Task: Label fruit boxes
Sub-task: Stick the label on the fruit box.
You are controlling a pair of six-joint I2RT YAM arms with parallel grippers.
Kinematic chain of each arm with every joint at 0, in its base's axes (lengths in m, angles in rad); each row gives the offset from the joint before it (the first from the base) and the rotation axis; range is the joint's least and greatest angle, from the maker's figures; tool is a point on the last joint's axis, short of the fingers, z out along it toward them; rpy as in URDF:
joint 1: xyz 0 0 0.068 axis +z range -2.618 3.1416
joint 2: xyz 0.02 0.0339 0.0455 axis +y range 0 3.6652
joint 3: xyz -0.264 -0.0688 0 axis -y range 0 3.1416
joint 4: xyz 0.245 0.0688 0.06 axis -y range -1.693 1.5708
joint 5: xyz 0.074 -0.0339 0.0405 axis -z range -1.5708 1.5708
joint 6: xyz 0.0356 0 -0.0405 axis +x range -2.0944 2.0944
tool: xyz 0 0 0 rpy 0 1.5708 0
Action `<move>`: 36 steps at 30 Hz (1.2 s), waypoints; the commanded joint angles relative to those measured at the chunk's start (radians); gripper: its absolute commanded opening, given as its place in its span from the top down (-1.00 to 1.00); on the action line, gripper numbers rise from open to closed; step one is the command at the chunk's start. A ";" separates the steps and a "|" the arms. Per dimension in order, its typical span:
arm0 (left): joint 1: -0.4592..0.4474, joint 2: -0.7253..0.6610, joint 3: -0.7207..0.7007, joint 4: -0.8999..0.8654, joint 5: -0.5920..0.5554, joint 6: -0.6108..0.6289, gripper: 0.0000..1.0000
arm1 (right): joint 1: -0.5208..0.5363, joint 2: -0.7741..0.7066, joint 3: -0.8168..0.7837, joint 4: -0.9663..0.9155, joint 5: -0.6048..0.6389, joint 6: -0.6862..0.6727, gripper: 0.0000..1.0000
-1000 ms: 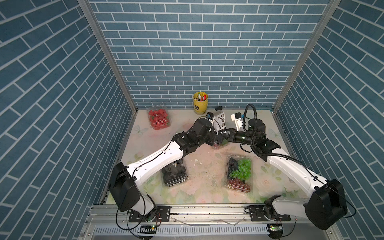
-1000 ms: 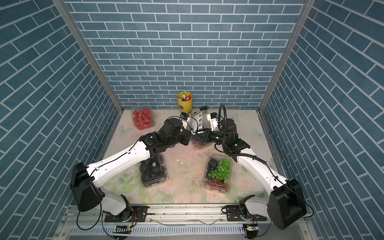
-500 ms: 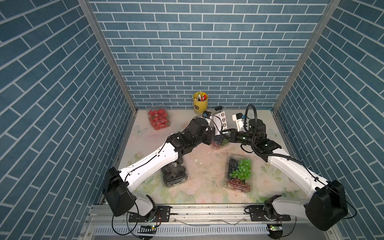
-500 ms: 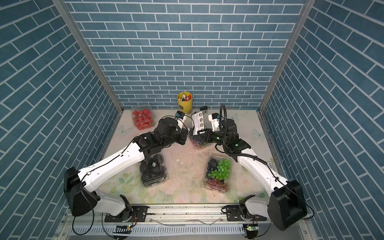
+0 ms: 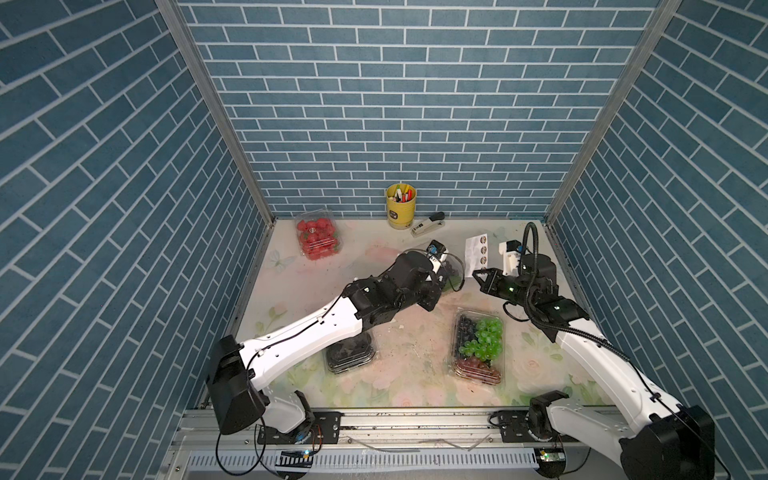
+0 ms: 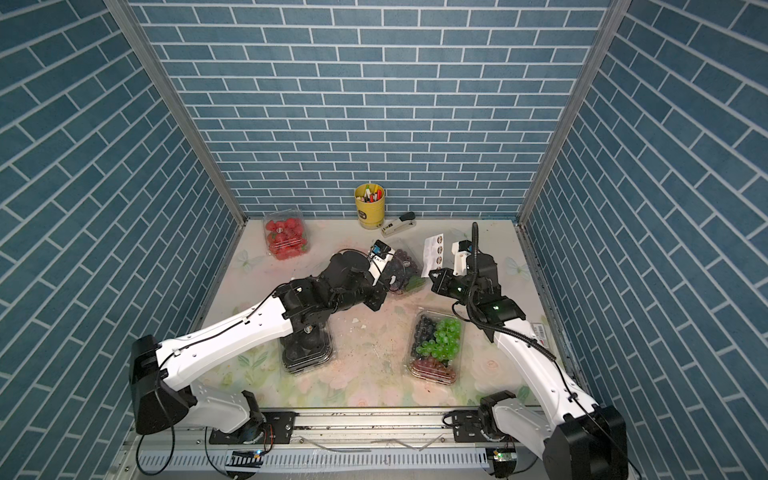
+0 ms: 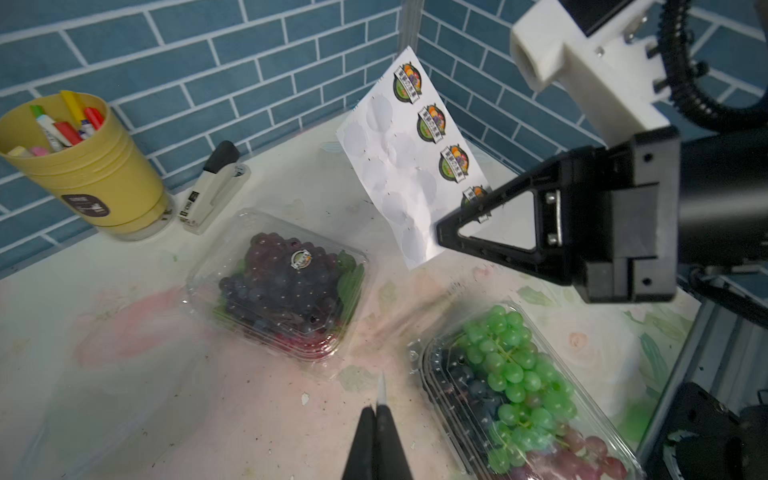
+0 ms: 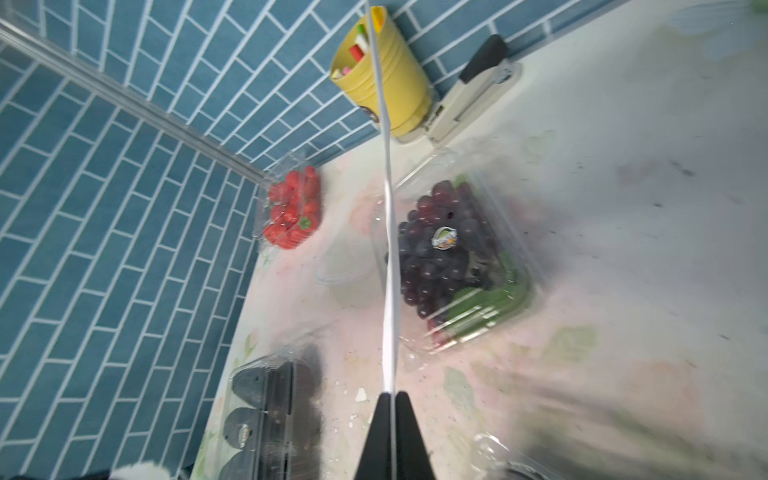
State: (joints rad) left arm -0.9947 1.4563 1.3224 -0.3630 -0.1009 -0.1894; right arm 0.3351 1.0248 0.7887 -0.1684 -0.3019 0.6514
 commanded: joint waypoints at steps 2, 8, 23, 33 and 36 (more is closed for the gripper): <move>-0.089 0.060 -0.005 -0.008 -0.026 0.055 1.00 | -0.029 -0.123 -0.076 -0.186 0.207 -0.038 1.00; -0.194 0.149 -0.003 0.000 -0.060 0.078 1.00 | -0.046 -0.307 -0.161 -0.317 0.374 0.001 1.00; -0.321 0.357 0.120 -0.044 -0.103 0.154 1.00 | -0.055 -0.512 -0.246 -0.432 0.417 0.045 1.00; -0.328 0.425 0.169 -0.077 -0.141 0.160 1.00 | -0.055 -0.496 -0.266 -0.396 0.385 0.048 1.00; -0.328 0.441 0.176 -0.083 -0.155 0.162 1.00 | -0.056 -0.494 -0.271 -0.392 0.382 0.048 1.00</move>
State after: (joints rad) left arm -1.3159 1.8786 1.4715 -0.4107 -0.2279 -0.0364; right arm 0.2840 0.5297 0.5331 -0.5621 0.0830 0.6762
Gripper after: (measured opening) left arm 0.043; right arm 0.041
